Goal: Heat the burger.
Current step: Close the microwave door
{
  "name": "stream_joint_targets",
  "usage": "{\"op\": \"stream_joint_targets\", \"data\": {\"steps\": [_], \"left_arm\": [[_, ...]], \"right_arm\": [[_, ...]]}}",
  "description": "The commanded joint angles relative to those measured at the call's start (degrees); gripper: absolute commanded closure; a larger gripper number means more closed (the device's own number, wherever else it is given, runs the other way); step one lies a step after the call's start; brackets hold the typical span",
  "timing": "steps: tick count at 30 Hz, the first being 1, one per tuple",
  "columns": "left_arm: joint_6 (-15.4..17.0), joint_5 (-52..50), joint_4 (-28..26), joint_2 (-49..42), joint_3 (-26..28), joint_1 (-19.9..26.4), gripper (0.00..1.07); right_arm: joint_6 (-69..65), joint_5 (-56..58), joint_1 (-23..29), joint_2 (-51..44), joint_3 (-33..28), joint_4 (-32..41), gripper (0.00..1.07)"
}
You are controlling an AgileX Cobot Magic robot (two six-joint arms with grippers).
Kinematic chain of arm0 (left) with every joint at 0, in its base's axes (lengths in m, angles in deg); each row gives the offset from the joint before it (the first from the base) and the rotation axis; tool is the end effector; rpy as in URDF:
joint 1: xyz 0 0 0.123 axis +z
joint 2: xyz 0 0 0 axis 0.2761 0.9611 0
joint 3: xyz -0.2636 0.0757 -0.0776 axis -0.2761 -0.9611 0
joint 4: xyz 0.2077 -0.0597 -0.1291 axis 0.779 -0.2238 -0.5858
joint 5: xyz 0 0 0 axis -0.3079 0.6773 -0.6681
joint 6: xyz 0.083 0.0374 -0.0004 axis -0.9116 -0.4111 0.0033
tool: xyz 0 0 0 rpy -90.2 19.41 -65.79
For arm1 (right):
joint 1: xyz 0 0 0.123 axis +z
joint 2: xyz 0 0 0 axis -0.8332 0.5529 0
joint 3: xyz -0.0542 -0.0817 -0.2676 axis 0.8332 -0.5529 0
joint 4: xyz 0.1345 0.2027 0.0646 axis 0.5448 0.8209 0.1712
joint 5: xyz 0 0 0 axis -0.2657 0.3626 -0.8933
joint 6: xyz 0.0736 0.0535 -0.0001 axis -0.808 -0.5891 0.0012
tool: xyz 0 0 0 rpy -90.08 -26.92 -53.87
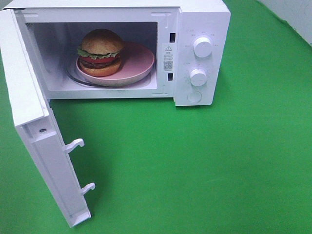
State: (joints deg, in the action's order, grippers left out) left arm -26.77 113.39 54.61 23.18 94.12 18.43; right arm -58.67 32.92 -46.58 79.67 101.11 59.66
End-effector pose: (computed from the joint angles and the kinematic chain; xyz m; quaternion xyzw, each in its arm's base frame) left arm -0.0087 -0.0017 0.2808 -0.0315 0.8503 -0.0057 0.5253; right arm 0.0059 -0.0062 0.2835 -0.0366 0.8377 0.0238 0.5444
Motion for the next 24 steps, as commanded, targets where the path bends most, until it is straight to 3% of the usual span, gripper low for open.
{"op": "stream_joint_targets", "data": {"steps": [1, 24], "left_arm": [[-0.1, -0.6, -0.1, -0.2, -0.2, 0.2, 0.07], [-0.2, -0.6, 0.1, -0.1, -0.2, 0.2, 0.07]], "right_arm": [[-0.7, -0.5, -0.5, -3.7, 0.0, -0.2, 0.32], [-0.7, -0.5, -2.2, -3.8, 0.0, -0.5, 0.38]]}}
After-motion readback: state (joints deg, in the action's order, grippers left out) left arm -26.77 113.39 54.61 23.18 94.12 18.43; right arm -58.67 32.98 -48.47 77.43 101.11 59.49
